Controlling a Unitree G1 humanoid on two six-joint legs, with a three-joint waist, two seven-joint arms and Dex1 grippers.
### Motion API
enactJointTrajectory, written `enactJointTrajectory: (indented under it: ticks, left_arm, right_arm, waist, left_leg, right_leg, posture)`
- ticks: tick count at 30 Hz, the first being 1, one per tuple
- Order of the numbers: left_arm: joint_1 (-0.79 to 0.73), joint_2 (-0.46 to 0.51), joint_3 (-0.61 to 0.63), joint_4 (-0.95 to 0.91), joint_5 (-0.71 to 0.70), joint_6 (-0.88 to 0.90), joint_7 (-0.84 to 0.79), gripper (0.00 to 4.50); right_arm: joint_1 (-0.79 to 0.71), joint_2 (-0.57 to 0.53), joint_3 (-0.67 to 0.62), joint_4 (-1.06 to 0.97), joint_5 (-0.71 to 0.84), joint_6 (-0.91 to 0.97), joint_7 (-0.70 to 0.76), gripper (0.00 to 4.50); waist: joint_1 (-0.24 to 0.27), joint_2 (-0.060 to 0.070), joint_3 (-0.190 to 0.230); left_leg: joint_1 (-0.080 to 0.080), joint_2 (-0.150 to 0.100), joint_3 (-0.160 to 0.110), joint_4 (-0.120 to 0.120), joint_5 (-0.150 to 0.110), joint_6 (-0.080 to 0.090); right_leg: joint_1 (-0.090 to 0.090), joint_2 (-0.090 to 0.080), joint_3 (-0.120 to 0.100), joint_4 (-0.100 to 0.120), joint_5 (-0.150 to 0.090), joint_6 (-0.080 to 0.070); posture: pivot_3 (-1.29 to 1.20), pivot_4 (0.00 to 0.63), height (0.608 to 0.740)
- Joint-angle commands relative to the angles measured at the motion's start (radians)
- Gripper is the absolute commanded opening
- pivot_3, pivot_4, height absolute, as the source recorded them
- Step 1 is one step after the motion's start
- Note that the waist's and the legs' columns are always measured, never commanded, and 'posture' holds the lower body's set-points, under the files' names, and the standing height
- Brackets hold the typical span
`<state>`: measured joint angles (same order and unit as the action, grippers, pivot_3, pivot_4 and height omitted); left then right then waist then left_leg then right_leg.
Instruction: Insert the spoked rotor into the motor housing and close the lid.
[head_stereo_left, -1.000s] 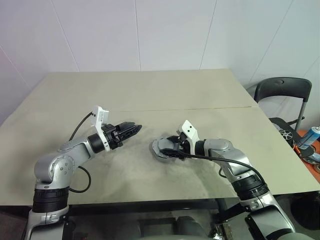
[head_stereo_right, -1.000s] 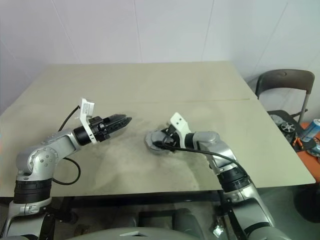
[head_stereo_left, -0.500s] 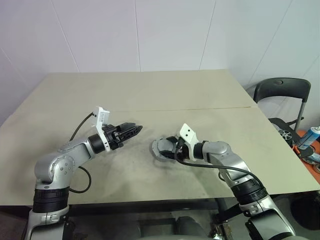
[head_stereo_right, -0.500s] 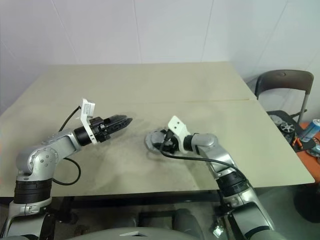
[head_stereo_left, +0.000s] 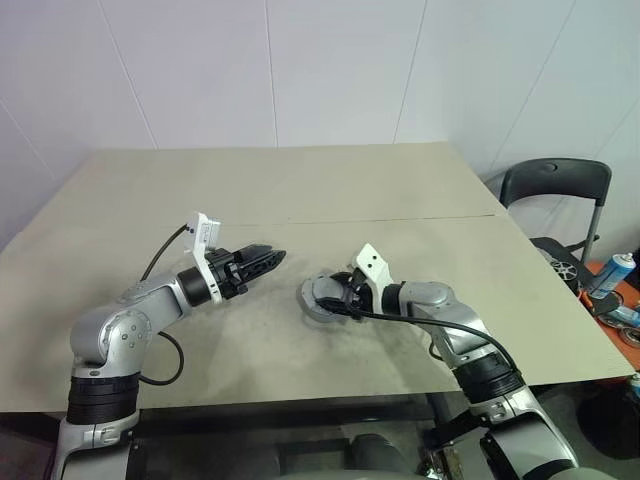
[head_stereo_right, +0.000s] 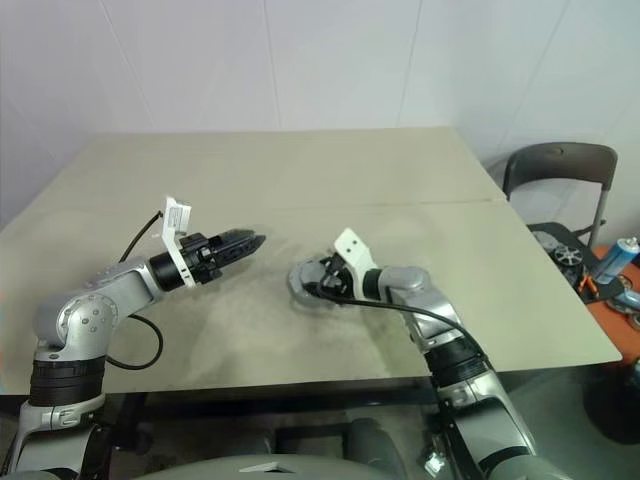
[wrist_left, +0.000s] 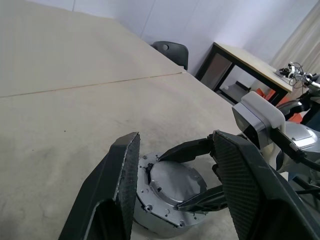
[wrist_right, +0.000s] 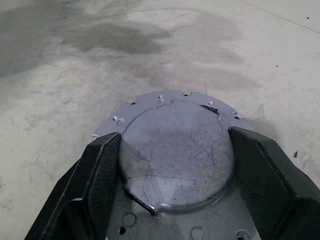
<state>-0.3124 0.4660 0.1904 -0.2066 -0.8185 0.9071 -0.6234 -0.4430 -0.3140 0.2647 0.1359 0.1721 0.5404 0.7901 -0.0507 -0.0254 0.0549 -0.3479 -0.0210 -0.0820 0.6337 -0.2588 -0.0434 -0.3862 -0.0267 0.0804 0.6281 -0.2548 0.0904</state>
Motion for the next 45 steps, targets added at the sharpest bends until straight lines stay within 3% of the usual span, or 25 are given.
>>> enactJointTrajectory:
  ticks: [1,15,19,30,40,45]
  left_arm:
    - [-0.014,-0.002,0.013,-0.025,-0.013,-0.012,0.007,2.47]
    - [-0.007,-0.009,0.025,-0.027,-0.012,-0.023,0.021,2.47]
    - [-0.009,-0.011,0.024,-0.024,-0.01,-0.025,0.021,2.47]
    - [-0.009,-0.02,0.012,-0.026,-0.007,-0.032,0.024,2.47]
    - [0.004,-0.024,0.015,-0.032,-0.006,-0.041,0.034,2.47]
    - [0.002,-0.024,0.016,-0.024,-0.006,-0.043,0.034,2.47]
  right_arm:
    - [0.016,-0.006,0.021,0.06,-0.025,0.051,-0.015,3.09]
    - [0.044,-0.041,0.13,0.155,-0.132,-0.023,-0.013,3.09]
    - [0.051,-0.051,0.155,0.158,-0.156,-0.015,-0.023,3.09]
    - [-0.048,0.081,0.018,0.15,-0.012,0.281,-0.073,3.09]
    - [-0.011,-0.019,0.158,0.177,-0.122,0.168,-0.038,3.09]
    - [0.0,-0.028,0.23,0.187,-0.197,0.114,-0.077,3.09]
  waist:
    - [-0.004,0.0,0.0]
    - [-0.02,0.004,-0.002]
    - [-0.023,0.007,-0.006]
    - [-0.051,0.01,-0.007]
    - [-0.049,0.011,-0.009]
    - [-0.053,0.026,-0.018]
  left_leg:
    - [0.0,0.0,0.0,0.0,0.0,0.0]
    - [0.002,0.0,-0.001,-0.002,0.0,0.0]
    - [0.01,0.001,-0.003,-0.005,-0.002,-0.004]
    - [0.009,0.003,-0.006,-0.004,-0.003,-0.004]
    - [0.01,0.002,-0.007,-0.005,-0.004,-0.006]
    - [0.005,0.004,-0.014,-0.005,-0.004,-0.006]
  right_leg:
    - [0.0,0.0,0.0,0.0,0.0,0.0]
    - [0.002,-0.001,-0.001,-0.006,0.0,0.0]
    - [0.013,-0.001,-0.001,-0.015,0.0,0.0]
    - [0.012,-0.004,-0.004,-0.018,0.0,0.0]
    - [0.012,-0.005,-0.005,-0.019,0.0,0.0]
    - [0.014,-0.006,-0.016,-0.039,0.0,0.0]
  posture:
    - [0.0,0.0,0.74]
    - [0.0,0.0,0.74]
    - [0.0,0.0,0.74]
    - [0.0,0.0,0.74]
    - [0.0,0.0,0.74]
    - [0.0,0.0,0.74]
